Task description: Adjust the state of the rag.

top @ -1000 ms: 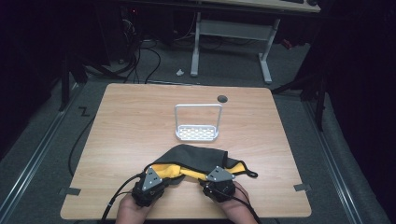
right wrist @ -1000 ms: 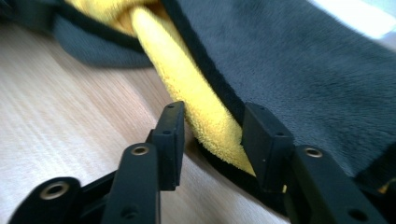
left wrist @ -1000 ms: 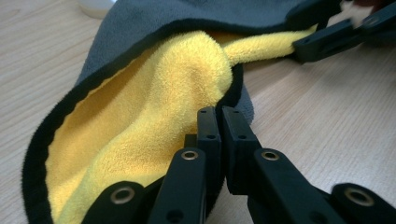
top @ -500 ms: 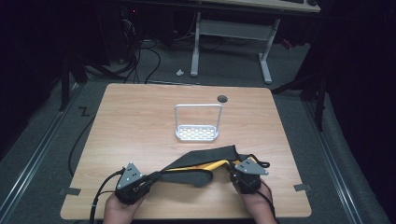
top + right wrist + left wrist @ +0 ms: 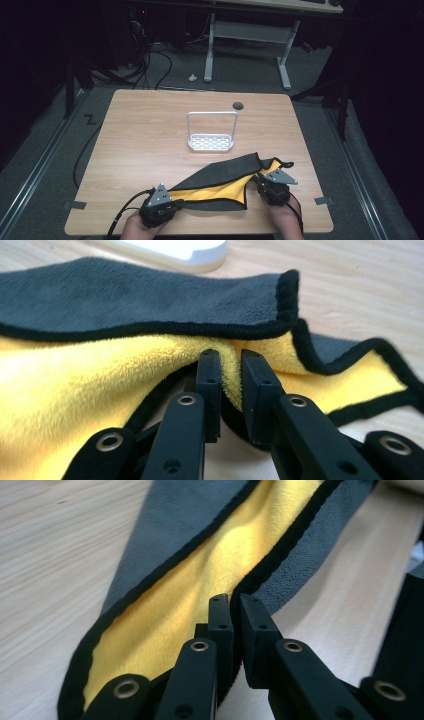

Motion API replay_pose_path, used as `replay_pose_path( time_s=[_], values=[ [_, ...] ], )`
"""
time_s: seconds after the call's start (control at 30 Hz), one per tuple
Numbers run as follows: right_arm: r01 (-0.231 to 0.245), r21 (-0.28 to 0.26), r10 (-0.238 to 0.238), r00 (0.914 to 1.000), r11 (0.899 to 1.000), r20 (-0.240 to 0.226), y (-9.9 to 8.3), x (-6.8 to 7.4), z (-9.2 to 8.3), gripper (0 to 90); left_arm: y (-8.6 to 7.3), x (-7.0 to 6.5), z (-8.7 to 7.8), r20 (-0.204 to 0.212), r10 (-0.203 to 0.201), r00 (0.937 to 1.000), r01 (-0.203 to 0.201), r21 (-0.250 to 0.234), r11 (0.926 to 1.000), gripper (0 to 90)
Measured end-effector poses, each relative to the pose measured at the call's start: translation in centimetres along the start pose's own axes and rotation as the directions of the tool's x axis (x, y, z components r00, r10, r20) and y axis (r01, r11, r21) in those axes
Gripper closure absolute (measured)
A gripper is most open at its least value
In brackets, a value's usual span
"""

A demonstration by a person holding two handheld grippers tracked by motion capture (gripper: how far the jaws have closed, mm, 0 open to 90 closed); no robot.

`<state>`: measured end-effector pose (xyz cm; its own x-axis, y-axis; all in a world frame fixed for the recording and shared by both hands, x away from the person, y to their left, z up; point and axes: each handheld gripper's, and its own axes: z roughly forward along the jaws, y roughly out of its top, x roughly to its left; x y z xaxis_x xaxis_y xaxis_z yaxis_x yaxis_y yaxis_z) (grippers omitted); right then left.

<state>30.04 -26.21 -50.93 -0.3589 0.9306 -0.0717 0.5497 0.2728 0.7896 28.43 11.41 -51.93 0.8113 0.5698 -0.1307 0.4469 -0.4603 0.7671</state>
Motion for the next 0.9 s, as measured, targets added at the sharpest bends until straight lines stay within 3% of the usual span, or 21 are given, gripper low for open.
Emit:
replay_pose_path(
  time_s=[0.13,0.2,0.33,0.47,0.5,0.53,0.6,0.73,0.8,0.87,0.9],
  values=[
    [0.02,0.021,-0.019,0.9989,1.0,-0.044,-0.7,0.8,-0.6,71.6,-0.5,2.4,-0.9,-0.073,-0.054,0.9959,0.053,-0.012,0.9985,85.0],
    [0.024,0.016,-0.023,0.9975,1.0,-0.067,-0.7,1.1,-0.8,68.7,-0.9,4.0,-1.4,-0.114,-0.09,0.9894,0.087,-0.031,0.9957,86.1],
    [0.023,-0.001,-0.023,0.9967,1.0,-0.078,-0.5,1.4,-1.1,68.3,-1.9,7.5,-2.5,-0.198,-0.184,0.9628,0.174,-0.065,0.9825,86.0],
    [0.03,0.003,-0.03,0.9967,1.0,-0.075,-0.5,1.3,-0.9,72.2,-2.6,9.6,-3.3,-0.249,-0.261,0.9325,0.243,-0.102,0.9646,79.3],
    [0.032,0.008,-0.031,0.9972,0.999,-0.069,-0.5,1.4,-0.7,75.5,-2.6,9.8,-3.6,-0.25,-0.279,0.9272,0.258,-0.113,0.9596,75.1],
    [0.032,0.008,-0.031,0.9972,0.999,-0.069,-0.5,1.4,-0.7,75.5,-2.6,9.8,-3.9,-0.251,-0.283,0.9258,0.259,-0.124,0.9579,75.1],
    [0.035,0.007,-0.034,0.9972,0.999,-0.067,-0.4,1.4,-0.6,79.9,-2.5,9.4,-4.4,-0.254,-0.288,0.9233,0.258,-0.144,0.9554,71.2],
    [0.062,-0.006,-0.062,0.9968,0.998,-0.049,-0.1,1.6,-0.5,90.0,-1.9,7.8,-5.8,-0.24,-0.272,0.9318,0.229,-0.195,0.9537,70.0],
    [0.07,-0.005,-0.071,0.997,0.998,-0.032,0.2,1.5,-0.2,90.0,-1.3,6.8,-6.2,-0.215,-0.269,0.939,0.221,-0.223,0.9496,73.1],
    [0.077,-0.001,-0.077,0.997,0.997,-0.008,0.4,1.1,0.4,90.0,-0.5,5.3,-5.8,-0.155,-0.253,0.955,0.214,-0.232,0.949,74.6],
    [0.071,0.003,-0.071,0.9975,0.997,0.0,0.6,0.8,0.8,90.0,-0.2,4.3,-5.2,-0.127,-0.232,0.9644,0.202,-0.215,0.9557,74.6]
  ],
)
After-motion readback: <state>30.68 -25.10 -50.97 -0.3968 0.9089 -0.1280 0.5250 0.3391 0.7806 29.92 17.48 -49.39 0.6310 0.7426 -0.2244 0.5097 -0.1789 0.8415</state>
